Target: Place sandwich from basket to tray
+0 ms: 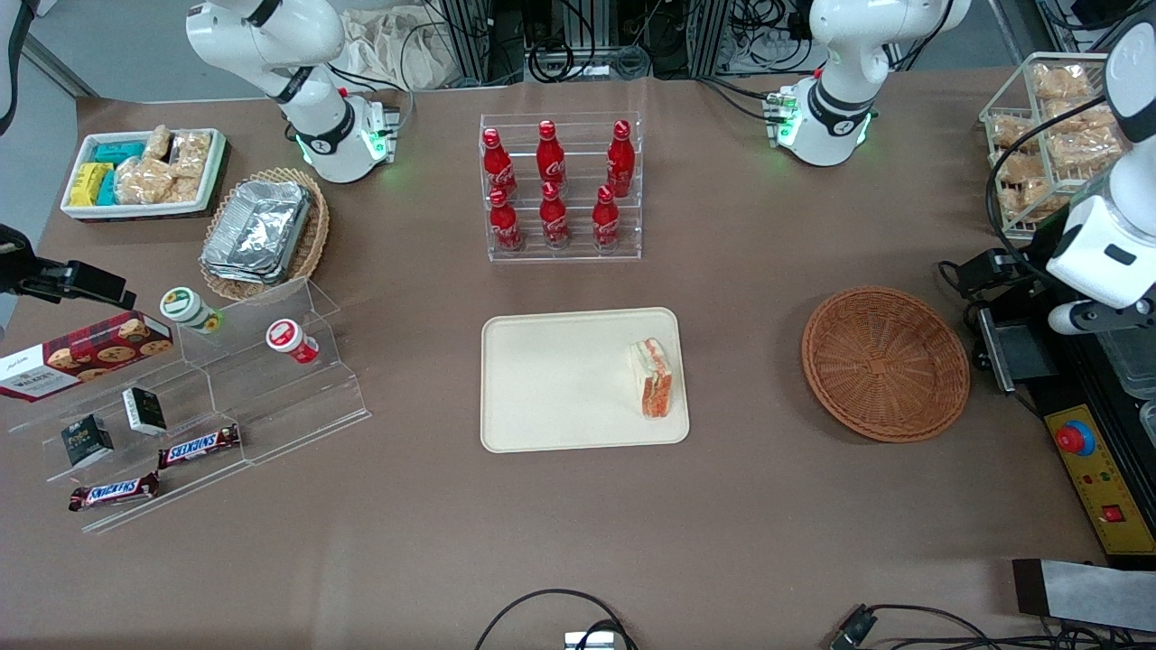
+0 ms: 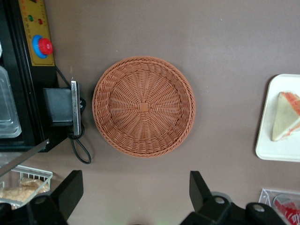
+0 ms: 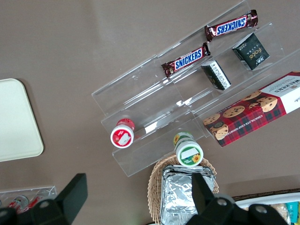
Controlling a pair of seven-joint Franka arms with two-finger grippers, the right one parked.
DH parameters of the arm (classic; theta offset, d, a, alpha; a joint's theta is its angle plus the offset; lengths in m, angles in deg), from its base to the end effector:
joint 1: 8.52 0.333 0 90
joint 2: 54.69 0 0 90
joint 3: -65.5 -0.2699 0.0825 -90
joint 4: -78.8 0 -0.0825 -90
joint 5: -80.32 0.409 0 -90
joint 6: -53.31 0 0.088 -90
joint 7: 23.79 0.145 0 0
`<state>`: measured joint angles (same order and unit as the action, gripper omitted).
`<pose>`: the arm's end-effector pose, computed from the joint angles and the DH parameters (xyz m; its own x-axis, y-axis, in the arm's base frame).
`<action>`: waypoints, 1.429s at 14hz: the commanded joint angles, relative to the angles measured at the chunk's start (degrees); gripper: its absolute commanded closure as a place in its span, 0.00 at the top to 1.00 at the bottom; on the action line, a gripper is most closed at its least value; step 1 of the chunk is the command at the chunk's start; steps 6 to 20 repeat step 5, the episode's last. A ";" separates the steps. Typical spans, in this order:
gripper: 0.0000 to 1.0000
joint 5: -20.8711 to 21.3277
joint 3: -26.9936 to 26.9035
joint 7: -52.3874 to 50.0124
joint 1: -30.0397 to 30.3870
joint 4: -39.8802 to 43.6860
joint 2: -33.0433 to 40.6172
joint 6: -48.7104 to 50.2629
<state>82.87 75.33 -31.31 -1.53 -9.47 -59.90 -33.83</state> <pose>0.5909 -0.0197 0.4988 0.9911 0.0830 -0.1044 0.0789 -0.9960 -0.0429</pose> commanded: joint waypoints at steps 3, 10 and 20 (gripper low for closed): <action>1.00 -6.60 -5.35 6.20 0.48 5.55 -4.28 1.71; 1.00 -6.42 -5.44 6.11 0.48 6.52 -4.55 1.98; 1.00 -6.42 -5.44 6.11 0.48 6.52 -4.55 1.98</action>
